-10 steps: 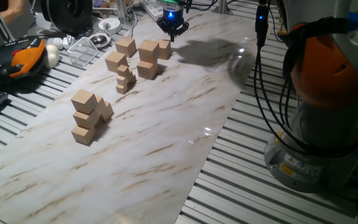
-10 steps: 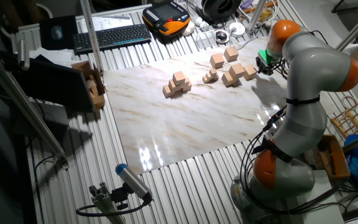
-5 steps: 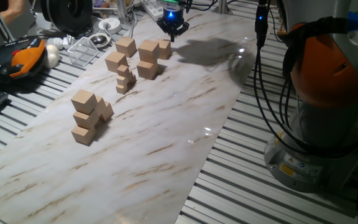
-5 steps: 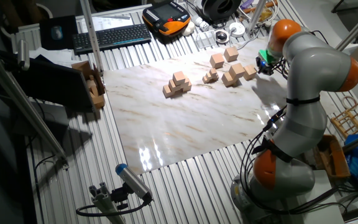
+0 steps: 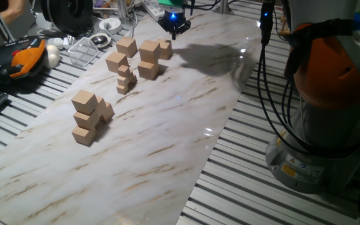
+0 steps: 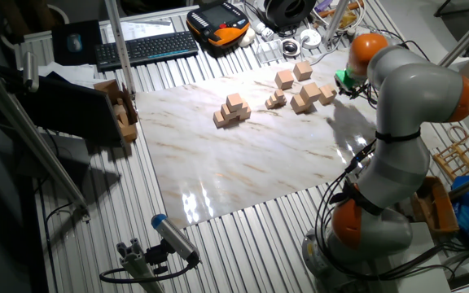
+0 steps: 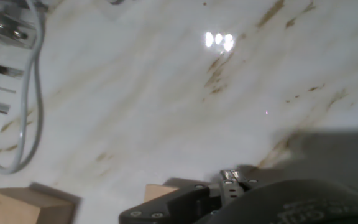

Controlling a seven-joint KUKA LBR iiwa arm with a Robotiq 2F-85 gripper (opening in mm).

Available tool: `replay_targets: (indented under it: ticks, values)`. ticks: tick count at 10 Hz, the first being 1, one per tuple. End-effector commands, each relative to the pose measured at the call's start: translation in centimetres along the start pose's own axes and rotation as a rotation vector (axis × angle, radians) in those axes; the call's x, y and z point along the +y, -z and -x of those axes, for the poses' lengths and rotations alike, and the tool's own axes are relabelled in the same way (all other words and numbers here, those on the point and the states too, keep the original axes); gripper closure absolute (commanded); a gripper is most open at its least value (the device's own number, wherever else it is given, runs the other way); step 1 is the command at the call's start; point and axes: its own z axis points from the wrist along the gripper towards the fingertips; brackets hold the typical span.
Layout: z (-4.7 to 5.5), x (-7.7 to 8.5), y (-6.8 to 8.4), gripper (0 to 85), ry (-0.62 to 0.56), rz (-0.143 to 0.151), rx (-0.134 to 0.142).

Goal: Stack the blocks into a pyramid shape

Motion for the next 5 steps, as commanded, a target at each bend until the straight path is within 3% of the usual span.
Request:
replay_targets:
  ticks: [1,5]
  values:
    - [0.0,0.16,0.04,85.0,0.003,0.004,-0.004]
    - [-0.06,0.7,0.13,85.0,0.011,0.006,-0.032]
